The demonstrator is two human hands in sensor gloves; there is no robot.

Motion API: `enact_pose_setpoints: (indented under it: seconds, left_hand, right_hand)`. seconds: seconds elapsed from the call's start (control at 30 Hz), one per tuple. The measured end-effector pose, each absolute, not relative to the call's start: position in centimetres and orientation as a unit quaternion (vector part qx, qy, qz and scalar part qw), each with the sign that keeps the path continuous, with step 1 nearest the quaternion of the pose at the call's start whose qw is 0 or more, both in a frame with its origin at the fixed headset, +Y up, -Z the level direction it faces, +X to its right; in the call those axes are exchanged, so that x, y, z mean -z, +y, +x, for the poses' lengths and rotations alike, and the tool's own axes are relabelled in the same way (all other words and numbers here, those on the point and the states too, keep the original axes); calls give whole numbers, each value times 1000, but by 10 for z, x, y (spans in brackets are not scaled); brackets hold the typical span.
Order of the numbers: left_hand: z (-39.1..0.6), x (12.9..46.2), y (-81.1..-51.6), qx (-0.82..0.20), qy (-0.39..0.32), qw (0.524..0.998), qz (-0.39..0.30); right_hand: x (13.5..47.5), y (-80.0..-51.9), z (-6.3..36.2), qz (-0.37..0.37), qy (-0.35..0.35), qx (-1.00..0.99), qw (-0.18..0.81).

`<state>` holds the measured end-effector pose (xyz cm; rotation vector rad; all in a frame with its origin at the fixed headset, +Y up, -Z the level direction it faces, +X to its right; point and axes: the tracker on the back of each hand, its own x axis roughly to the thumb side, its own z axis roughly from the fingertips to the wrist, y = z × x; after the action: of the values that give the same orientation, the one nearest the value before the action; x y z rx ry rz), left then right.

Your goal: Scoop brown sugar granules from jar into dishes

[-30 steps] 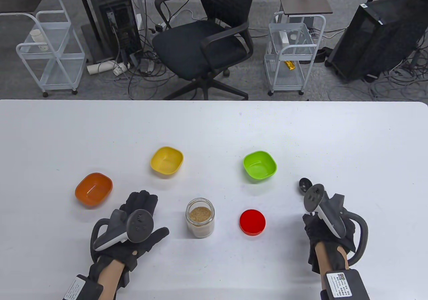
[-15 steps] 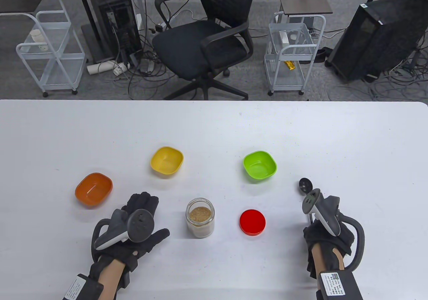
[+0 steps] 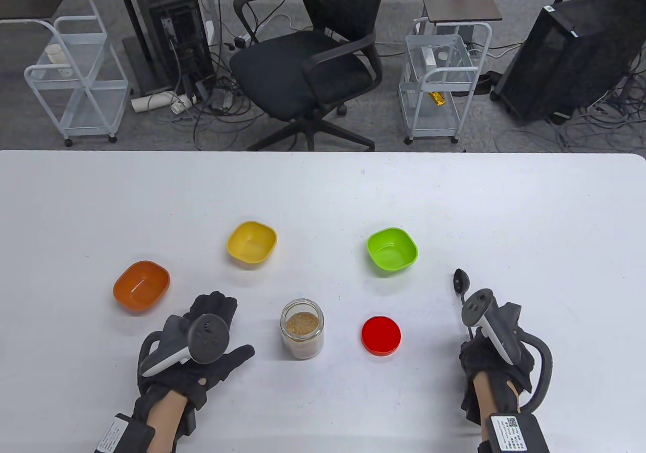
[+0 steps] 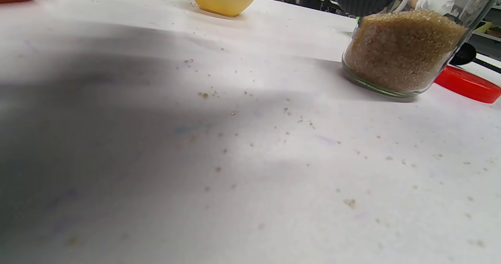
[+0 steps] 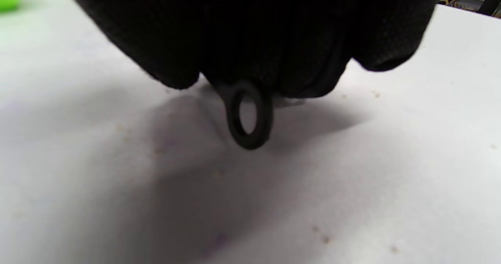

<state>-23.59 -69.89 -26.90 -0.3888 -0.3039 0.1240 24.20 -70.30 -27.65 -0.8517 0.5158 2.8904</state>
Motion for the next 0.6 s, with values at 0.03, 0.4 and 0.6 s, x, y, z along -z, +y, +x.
enact_pose_setpoints:
  seconds: [0.03, 0.4, 0.6]
  left_hand:
    - [-236, 269, -699, -62, -151, 968, -192]
    - [-238, 269, -695, -93, -158, 970, -160]
    - [-240, 267, -696, -88, -154, 971, -159]
  right_hand:
    - [275, -698, 241, -275, 155, -948, 48]
    - [258, -640, 199, -185, -10, -973, 136]
    - [250, -617, 162, -109, -57, -974, 188]
